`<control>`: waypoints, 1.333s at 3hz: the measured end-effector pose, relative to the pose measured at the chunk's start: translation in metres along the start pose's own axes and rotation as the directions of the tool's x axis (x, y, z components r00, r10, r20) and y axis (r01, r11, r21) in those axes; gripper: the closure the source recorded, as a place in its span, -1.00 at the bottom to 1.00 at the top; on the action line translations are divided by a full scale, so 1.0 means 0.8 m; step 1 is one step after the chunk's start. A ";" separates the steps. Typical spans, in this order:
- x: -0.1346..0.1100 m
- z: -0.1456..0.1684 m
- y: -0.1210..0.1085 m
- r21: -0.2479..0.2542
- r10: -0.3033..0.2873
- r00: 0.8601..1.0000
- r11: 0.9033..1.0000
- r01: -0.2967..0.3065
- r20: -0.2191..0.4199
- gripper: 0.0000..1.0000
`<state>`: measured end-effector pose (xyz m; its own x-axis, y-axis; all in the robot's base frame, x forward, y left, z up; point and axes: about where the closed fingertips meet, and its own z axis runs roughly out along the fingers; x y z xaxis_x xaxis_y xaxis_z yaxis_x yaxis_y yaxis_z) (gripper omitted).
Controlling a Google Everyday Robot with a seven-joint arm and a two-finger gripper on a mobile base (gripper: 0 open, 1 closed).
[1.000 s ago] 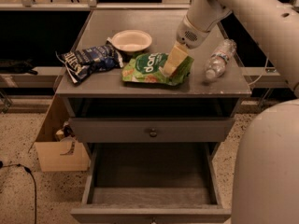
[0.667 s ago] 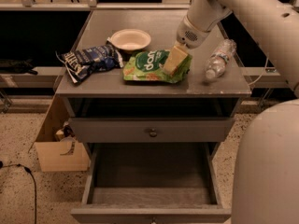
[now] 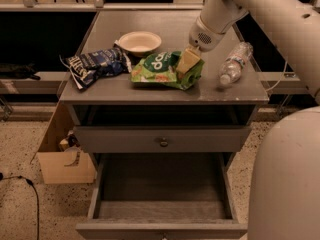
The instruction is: Place green rice chip bag into middle drawer
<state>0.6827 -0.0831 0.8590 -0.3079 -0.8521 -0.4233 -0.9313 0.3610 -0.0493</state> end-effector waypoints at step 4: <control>-0.004 -0.056 0.036 0.011 -0.042 0.996 0.999 0.041 0.081 1.00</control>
Offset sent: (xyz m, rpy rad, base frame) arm 0.0000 0.0000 0.0000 0.0000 0.0000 0.0000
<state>0.6485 -0.0868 0.8992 -0.2522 -0.8329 -0.4926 -0.9410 0.3299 -0.0761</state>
